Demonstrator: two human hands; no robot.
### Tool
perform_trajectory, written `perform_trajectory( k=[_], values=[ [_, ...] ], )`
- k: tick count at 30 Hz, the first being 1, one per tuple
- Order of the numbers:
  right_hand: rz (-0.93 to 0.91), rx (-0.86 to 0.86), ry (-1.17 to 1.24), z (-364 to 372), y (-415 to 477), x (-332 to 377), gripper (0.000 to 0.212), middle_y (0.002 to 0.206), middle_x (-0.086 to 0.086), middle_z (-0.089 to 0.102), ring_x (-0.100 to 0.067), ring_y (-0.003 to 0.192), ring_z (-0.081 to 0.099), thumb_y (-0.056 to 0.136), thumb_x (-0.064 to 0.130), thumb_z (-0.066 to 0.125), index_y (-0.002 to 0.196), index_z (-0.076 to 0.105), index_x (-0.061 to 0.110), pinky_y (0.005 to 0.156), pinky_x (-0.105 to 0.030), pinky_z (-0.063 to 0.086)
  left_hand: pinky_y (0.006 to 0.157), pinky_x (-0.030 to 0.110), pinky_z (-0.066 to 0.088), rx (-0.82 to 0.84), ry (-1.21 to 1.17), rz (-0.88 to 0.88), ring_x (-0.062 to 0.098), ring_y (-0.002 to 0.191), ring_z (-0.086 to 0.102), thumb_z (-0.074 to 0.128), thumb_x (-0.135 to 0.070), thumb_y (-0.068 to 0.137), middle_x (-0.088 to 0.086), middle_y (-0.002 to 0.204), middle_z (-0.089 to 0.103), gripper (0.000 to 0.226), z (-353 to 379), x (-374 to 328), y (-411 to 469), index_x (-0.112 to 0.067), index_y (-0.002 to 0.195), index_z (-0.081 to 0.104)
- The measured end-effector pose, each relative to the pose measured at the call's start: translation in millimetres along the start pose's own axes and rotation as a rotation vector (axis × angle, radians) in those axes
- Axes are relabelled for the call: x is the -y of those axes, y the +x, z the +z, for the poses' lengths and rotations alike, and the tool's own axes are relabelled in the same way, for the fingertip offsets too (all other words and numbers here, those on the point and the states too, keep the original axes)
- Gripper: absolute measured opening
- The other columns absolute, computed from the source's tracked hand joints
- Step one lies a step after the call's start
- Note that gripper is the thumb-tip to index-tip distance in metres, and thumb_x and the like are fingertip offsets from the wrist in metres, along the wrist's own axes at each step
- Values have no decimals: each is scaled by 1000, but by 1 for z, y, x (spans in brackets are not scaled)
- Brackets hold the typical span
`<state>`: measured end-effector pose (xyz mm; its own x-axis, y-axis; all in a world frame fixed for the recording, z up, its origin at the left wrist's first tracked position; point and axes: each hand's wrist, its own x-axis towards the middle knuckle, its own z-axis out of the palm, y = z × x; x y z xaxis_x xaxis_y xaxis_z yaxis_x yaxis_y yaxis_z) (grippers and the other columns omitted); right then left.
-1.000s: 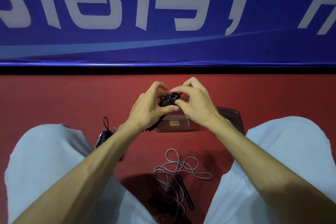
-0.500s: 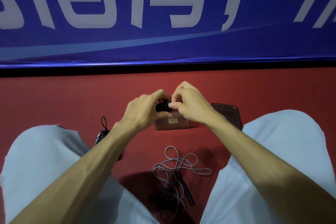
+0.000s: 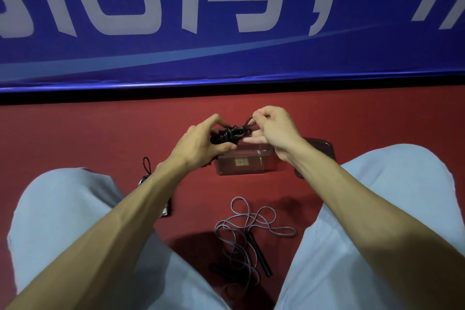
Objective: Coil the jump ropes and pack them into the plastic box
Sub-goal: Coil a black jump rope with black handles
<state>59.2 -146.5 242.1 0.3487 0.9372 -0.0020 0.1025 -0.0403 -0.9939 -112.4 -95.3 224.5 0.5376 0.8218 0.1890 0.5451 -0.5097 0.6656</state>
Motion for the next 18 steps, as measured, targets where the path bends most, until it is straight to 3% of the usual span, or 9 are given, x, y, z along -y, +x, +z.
perform_trajectory(
  k=[5, 10, 14, 18],
  values=[
    [-11, -102, -27, -1, 5, -7, 20, 84, -9, 65, -23, 62, 71, 102, 15, 48, 84, 58, 11, 78, -39, 60, 70, 45, 59, -15, -168, -52, 17, 72, 70, 83, -33, 75, 4, 102, 72, 37, 0, -3, 0, -25, 101, 58],
    [-70, -141, -63, 1, 9, -4, 14, 89, -20, 64, -23, 57, 68, 99, 14, 53, 87, 58, 10, 62, -34, 61, 62, 34, 59, -4, -340, -112, 18, 67, 73, 83, -27, 73, 4, 91, 74, 30, 1, -5, -6, -24, 91, 59],
    [-38, -168, 18, 6, 13, 2, 11, 89, -15, 67, -23, 59, 70, 99, 14, 53, 91, 58, 8, 71, -40, 61, 69, 43, 61, -31, -455, -165, 24, 75, 74, 81, -40, 63, 6, 94, 76, 46, -3, -5, -7, -21, 100, 61],
    [8, -150, 34, 23, 23, -1, 11, 93, -11, 67, -23, 58, 70, 98, 19, 57, 90, 58, 10, 75, -45, 60, 77, 46, 60, -60, -382, -205, 25, 81, 73, 80, -34, 78, 5, 100, 72, 39, -1, 6, -5, -23, 105, 55]
  ],
)
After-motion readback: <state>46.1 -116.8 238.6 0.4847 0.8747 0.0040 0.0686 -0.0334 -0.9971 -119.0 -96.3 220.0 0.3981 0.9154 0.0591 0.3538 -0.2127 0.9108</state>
